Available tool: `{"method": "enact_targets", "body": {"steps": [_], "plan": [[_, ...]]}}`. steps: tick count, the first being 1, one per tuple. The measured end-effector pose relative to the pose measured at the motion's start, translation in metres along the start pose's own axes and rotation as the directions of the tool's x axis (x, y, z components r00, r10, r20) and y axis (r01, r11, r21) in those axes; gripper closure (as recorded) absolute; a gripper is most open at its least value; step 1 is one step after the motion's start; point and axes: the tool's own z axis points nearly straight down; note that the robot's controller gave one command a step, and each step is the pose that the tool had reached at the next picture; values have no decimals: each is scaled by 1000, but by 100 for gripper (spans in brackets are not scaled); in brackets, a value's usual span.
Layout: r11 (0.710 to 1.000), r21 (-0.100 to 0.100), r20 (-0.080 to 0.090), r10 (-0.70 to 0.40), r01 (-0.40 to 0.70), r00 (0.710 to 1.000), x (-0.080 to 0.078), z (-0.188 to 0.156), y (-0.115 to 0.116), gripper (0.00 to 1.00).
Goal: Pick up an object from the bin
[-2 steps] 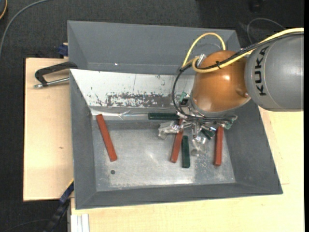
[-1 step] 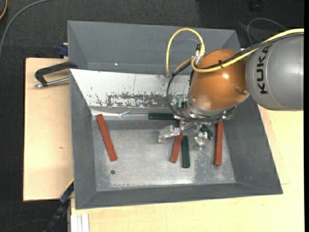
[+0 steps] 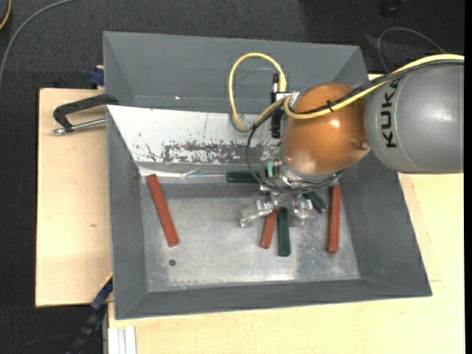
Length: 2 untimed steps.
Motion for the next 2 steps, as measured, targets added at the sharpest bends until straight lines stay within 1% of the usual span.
{"method": "enact_targets", "body": {"steps": [1,2], "plan": [[1000,0,1,4,-4,1000,-2,-1,-1,0],[1000,0,0,4,-4,1000,-1,-2,-1,100]]}}
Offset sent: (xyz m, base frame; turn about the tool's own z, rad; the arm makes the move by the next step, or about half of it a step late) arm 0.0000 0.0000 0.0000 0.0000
